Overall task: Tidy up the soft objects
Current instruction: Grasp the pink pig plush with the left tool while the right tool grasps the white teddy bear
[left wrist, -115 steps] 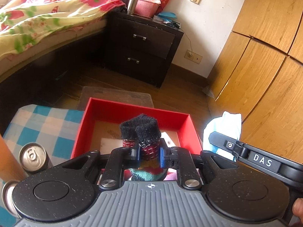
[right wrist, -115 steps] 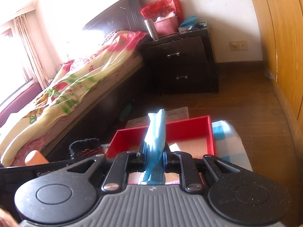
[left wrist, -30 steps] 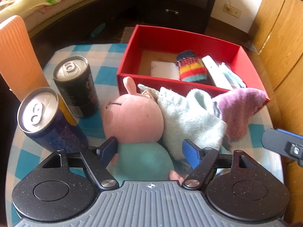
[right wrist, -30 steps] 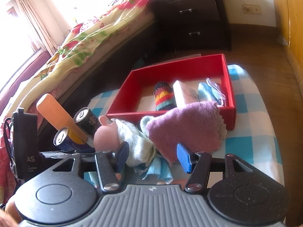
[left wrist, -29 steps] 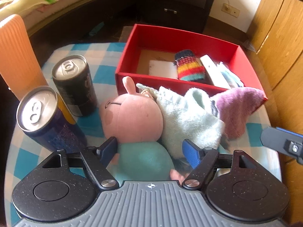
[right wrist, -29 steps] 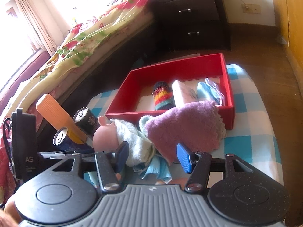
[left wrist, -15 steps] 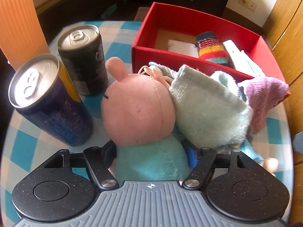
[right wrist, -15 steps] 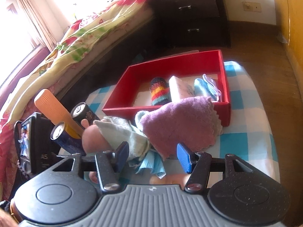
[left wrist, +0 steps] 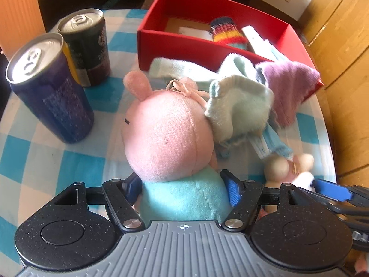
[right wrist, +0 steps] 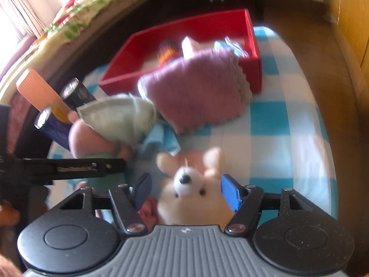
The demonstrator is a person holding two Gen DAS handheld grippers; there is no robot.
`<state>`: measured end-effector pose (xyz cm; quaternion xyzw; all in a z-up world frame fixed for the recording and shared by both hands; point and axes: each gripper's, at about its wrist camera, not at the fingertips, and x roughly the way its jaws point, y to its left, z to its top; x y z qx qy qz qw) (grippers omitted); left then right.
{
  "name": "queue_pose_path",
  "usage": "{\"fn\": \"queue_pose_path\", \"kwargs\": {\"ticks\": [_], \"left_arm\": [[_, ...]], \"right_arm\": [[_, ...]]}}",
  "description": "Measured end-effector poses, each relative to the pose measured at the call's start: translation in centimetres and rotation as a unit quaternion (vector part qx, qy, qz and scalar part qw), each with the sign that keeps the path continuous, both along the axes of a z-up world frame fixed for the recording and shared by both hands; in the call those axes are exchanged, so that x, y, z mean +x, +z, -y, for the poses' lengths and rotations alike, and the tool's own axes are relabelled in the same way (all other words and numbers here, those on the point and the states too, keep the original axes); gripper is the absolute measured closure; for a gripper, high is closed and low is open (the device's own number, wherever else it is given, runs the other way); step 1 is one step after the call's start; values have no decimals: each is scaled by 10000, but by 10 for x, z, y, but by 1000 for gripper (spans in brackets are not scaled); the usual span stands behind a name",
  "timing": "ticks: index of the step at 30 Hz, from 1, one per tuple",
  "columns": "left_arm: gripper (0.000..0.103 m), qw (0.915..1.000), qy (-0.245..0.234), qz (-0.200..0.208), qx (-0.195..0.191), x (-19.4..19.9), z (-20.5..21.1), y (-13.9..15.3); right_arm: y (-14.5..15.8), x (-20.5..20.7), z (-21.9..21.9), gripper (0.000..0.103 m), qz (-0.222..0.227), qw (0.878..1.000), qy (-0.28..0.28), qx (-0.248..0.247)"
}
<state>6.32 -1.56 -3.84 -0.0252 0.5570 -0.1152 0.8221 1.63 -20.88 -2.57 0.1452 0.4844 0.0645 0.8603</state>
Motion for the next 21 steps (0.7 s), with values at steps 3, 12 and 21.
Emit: {"fn": "queue_pose_path", "kwargs": {"ticks": [3, 12, 21], "left_arm": [[34, 9999, -94, -32, -40, -5, 2, 1], [34, 9988, -290, -36, -394, -15, -4, 12], [34, 9981, -382, 93, -482, -23, -6, 22]], "right_arm": [[-8, 0, -3, 55, -72, 9999, -9, -137], [-25, 1, -12, 48, -420, 9982, 165, -400], [-20, -9, -12, 57, -323, 9990, 143, -274]]}}
